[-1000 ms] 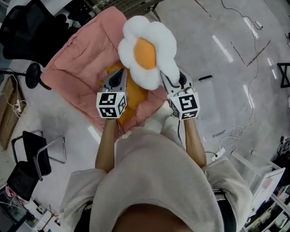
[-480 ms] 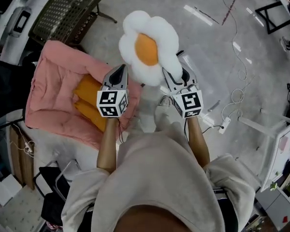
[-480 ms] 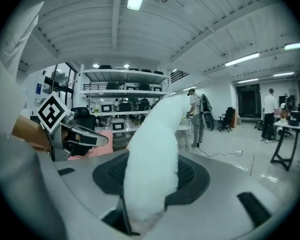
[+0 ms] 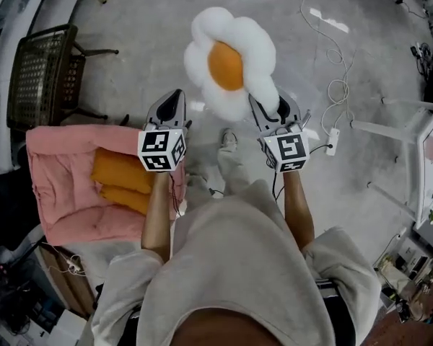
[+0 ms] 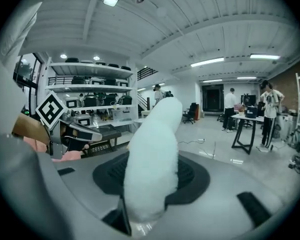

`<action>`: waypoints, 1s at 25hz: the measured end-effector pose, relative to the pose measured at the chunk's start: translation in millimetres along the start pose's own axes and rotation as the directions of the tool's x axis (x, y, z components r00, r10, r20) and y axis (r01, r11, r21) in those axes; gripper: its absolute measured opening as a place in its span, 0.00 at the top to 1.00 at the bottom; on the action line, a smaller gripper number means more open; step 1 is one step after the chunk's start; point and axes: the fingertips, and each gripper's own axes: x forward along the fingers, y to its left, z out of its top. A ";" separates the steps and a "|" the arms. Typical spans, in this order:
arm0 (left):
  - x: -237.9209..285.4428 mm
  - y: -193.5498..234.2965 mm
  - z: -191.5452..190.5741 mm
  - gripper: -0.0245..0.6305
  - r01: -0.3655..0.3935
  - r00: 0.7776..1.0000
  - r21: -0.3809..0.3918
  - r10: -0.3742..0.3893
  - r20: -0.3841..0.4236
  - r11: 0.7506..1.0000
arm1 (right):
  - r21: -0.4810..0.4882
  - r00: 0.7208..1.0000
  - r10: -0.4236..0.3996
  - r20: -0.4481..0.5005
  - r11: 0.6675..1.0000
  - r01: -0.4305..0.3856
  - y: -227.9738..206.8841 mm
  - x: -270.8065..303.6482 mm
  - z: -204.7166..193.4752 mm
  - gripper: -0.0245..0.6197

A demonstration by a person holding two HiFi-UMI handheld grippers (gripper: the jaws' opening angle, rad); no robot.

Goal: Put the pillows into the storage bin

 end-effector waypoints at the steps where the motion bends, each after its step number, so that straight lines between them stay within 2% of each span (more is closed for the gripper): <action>1: 10.1 -8.0 -0.8 0.95 0.018 1.000 0.006 -0.018 -0.007 1.000 | 0.007 1.000 -0.022 -0.006 1.000 0.022 -11.6 -4.3 -5.7 0.69; 11: 99.6 -60.1 -42.6 0.95 0.161 0.982 0.038 -0.156 -0.108 0.986 | 0.062 0.979 -0.165 -0.124 0.983 0.173 -99.3 -7.5 -96.7 0.69; 19: 152.8 -57.9 -83.9 0.95 0.175 0.973 0.020 -0.169 -0.154 0.984 | 0.088 0.953 -0.181 -0.242 0.974 0.207 -129.9 19.7 -190.5 0.69; 25: 196.3 -52.8 -128.4 0.95 0.185 0.965 0.003 -0.181 -0.190 0.983 | 0.158 0.922 -0.146 -0.358 0.964 0.214 -142.1 62.0 -297.6 0.69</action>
